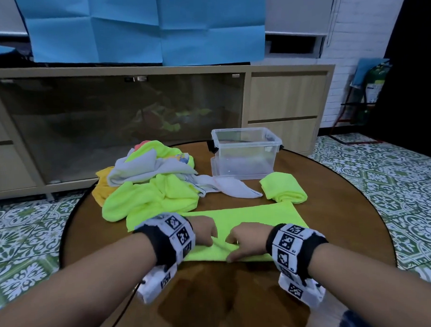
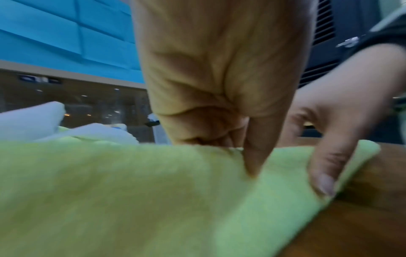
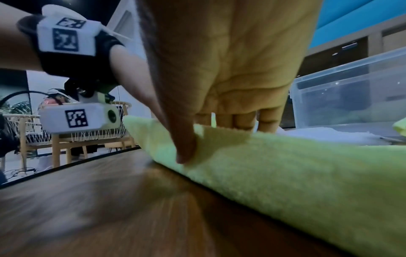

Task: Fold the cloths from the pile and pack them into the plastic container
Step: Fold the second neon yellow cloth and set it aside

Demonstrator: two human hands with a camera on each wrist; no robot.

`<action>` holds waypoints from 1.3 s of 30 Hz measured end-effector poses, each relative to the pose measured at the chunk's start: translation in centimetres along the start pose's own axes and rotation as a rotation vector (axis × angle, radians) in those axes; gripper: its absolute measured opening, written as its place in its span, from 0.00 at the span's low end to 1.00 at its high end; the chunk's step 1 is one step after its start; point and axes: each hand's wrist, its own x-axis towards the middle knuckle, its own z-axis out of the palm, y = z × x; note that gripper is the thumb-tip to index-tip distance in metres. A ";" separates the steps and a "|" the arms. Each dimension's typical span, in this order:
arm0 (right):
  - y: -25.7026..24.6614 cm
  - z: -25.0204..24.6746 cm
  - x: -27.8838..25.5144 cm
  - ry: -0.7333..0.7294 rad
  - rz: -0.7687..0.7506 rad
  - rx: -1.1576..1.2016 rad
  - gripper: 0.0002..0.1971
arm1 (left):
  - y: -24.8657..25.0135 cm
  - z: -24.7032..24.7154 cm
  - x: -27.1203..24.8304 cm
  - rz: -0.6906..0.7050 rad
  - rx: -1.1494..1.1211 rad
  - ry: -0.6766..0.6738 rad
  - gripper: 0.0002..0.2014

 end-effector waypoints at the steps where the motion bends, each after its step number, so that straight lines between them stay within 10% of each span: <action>1: 0.3 0.0 0.2 0.028 -0.002 0.003 0.22 | -0.6 -0.6 0.4 0.005 -0.020 -0.024 0.17; 8: 4.5 -1.0 -0.4 0.023 0.070 0.143 0.24 | -6.0 -0.4 0.0 -0.131 -0.186 -0.130 0.23; 12: 8.2 -1.4 -1.6 -0.063 0.244 0.163 0.08 | -10.2 0.5 -2.1 -0.292 -0.299 -0.130 0.23; 14: 9.7 -1.6 -2.4 -0.108 0.341 0.144 0.18 | -12.2 1.1 -2.9 -0.338 -0.361 -0.116 0.22; 21: 14.5 -0.3 -4.6 -0.109 0.536 0.538 0.04 | -15.1 3.3 -3.2 -0.605 -0.957 0.128 0.11; 30: 14.4 1.1 -4.7 -0.296 0.559 0.726 0.07 | -16.0 4.9 -2.7 -0.710 -0.471 0.053 0.14; 39: 15.2 2.0 -3.4 0.106 0.748 1.061 0.08 | -16.6 4.2 -3.7 -0.588 -1.230 0.188 0.22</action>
